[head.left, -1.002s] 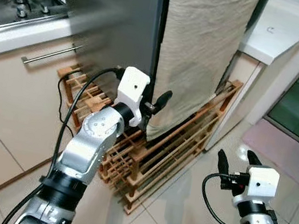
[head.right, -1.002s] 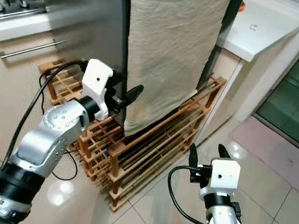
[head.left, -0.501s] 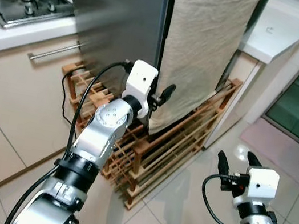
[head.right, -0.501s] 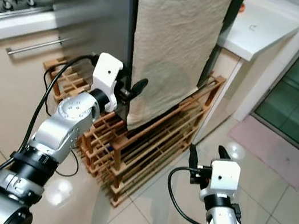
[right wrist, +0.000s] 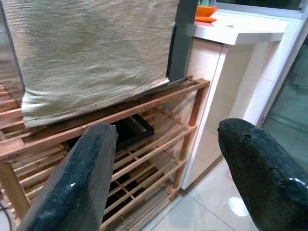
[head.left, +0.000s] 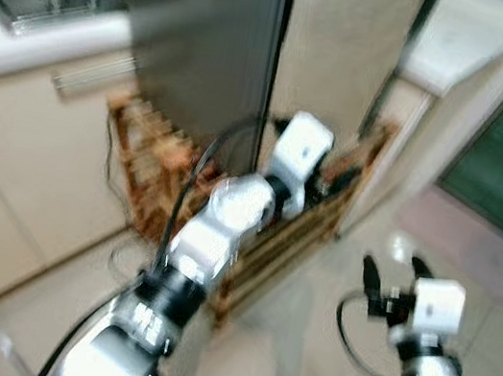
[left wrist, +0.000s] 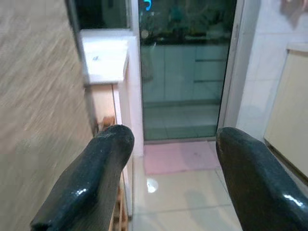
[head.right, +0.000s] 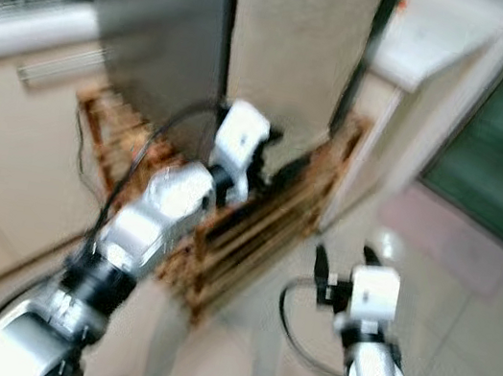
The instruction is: Restocking fridge
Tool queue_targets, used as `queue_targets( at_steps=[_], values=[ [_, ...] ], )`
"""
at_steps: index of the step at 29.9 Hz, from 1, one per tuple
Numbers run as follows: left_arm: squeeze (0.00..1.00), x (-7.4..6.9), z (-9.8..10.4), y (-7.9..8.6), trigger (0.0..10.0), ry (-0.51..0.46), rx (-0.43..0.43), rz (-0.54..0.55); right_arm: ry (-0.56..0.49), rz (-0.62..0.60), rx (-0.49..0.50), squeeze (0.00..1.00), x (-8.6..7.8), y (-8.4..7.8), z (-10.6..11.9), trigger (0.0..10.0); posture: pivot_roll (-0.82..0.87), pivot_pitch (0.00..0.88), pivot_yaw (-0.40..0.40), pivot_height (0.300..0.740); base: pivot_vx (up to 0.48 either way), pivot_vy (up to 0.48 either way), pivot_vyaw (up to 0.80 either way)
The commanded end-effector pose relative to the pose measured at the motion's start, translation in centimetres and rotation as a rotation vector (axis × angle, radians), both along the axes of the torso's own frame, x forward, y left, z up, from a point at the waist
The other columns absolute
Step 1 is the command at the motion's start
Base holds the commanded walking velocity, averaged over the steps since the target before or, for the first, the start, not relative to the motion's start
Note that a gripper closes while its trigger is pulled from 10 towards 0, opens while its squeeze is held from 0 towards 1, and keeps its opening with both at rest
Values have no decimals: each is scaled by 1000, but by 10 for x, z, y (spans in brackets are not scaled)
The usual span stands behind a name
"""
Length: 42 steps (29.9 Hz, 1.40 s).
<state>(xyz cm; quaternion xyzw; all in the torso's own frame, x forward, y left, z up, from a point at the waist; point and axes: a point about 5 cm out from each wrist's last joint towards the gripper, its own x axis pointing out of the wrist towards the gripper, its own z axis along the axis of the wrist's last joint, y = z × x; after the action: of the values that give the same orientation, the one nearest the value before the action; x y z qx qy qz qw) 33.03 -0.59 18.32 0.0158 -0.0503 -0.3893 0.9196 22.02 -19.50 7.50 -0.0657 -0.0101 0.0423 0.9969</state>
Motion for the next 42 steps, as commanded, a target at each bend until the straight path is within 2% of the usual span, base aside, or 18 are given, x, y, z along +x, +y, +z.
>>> queue_targets(
  at_steps=[1,6,8,10,11,12,13,18,23,29,33,42],
  values=[
    [0,0,9,-4,10000,-29,-15,-15,-15,7,-9,0,2,-2,5,10000,-194,39,36,724,0,0,0],
    [0,5,2,10,10000,-28,1,53,-23,-5,-15,0,3,-5,7,10000,-195,42,39,724,0,0,0],
    [0,8,-6,30,10000,-11,-23,147,-31,-11,-13,0,3,-5,8,10000,-188,47,43,724,0,0,0],
    [0,9,-8,35,10000,-10,-27,168,-32,-12,-13,0,3,-5,8,10000,-188,47,43,724,0,0,0],
    [0,10,-16,50,10000,-5,-7,234,-29,-12,-12,0,3,-4,7,10000,-178,48,41,724,0,0,0],
    [0,10,-16,50,10000,-5,-7,234,-29,-12,-12,0,3,-4,7,10000,-178,48,41,724,0,0,0],
    [0,11,-23,60,10000,-3,17,283,-26,-11,-11,0,2,-4,6,10000,-172,48,40,724,0,0,0],
    [0,14,-36,69,10000,18,56,330,-22,-2,-7,0,3,-1,5,10000,-167,48,37,724,0,0,0],
    [0,16,-40,64,10000,20,63,314,-25,3,-7,0,4,1,5,10000,-169,46,36,724,0,0,0],
    [0,21,-40,50,10000,38,35,305,-27,6,-14,0,2,0,6,10000,-184,45,35,724,0,0,0],
    [0,30,-34,40,10000,38,26,310,-27,6,-18,0,1,-1,7,10000,-202,48,32,724,0,0,0],
    [0,39,-23,28,10000,9,30,335,-19,3,-24,0,-4,-3,6,10000,-220,63,33,724,0,0,0]
  ],
)
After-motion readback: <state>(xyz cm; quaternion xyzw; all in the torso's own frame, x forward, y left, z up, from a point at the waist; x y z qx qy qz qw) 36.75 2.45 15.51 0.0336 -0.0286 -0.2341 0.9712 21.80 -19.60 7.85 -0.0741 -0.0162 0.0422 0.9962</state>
